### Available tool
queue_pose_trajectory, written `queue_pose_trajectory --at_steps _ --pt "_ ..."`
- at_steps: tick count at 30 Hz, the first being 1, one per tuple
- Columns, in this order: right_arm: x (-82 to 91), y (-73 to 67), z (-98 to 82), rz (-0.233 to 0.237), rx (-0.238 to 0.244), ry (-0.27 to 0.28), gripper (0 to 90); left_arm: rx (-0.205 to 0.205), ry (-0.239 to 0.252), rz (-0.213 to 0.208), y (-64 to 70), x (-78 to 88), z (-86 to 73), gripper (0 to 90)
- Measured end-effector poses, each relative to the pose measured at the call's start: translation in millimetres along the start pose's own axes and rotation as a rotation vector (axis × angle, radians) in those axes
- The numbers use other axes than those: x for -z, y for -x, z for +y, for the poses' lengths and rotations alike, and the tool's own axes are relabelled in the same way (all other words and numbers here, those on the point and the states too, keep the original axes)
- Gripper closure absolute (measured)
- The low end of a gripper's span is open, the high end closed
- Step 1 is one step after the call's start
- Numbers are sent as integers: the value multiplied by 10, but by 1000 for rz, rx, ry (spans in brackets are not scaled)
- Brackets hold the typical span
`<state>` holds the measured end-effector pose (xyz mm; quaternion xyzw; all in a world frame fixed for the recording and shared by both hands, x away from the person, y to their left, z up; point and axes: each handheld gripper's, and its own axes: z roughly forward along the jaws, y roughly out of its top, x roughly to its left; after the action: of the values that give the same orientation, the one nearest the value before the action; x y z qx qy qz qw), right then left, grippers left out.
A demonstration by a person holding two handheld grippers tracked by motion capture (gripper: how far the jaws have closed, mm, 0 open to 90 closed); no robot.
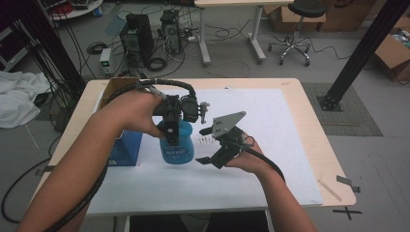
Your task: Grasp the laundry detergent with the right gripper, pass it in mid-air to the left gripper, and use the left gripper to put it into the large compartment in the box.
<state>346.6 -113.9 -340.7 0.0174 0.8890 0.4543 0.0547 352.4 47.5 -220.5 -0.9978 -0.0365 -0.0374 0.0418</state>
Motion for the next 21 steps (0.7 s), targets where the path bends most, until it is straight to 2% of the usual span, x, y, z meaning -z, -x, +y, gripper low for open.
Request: queue_pose_trajectory --at_steps 4,5,10,15,21 --pt "32 23 5 10 0 -91 32 31 -6 -8 -47 49 -38 387" --pt "38 26 10 14 1 -118 31 56 -8 -8 -75 88 -72 387" --pt "83 42 60 37 25 -263 0 128 -14 -17 -162 248 -200 387" --pt "152 64 78 60 38 -399 0 233 -9 -23 -237 447 -359 386" --pt "234 88 36 79 35 -503 0 379 1 -38 -323 680 -534 386"
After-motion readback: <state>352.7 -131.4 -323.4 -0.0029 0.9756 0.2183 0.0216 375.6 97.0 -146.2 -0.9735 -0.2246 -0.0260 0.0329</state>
